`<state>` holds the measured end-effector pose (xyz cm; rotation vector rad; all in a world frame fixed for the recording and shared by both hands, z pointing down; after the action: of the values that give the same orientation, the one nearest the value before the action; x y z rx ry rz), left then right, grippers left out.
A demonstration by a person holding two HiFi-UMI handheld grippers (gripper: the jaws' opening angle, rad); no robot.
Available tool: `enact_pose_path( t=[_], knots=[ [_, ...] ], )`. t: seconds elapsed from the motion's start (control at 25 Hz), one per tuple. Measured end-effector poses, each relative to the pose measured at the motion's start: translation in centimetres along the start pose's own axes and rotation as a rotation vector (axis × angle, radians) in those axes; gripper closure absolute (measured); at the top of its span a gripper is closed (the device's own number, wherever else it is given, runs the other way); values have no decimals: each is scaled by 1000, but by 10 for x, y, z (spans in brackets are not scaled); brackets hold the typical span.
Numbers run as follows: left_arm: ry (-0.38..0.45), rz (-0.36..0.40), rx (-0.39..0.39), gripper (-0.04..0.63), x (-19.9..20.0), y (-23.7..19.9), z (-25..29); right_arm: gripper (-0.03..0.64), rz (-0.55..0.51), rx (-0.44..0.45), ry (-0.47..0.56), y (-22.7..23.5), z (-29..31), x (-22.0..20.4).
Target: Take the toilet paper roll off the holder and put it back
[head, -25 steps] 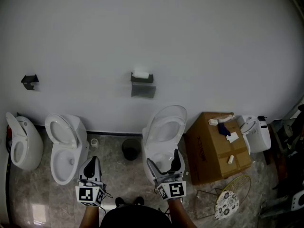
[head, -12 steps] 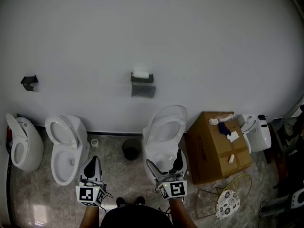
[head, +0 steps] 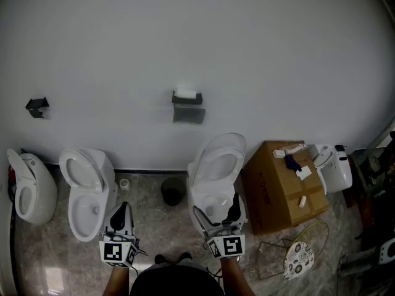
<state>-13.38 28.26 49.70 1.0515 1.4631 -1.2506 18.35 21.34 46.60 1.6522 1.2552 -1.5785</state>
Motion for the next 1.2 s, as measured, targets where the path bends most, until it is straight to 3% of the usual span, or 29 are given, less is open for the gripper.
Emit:
enact_pose_path(
  t=[0.64,1.2],
  knots=[
    [-59,-25,-30,592,6,-24,5,35,-16,-56,-21,-29,3,-2],
    [-2,-18,-25,592,0,-52,55,35,-11,-43,-1,-20,65,-20]
  ],
)
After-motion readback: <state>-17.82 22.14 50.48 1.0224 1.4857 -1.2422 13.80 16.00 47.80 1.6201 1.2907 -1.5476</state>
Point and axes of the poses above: the fingertips, and each gripper's own axes: z forward along the fingers, y to its right, x out of its top, the point moved 8 cm from there along -z, backward along the fingers, and after that the axes turned 11 degrees about -z, right-handed, at the moved point
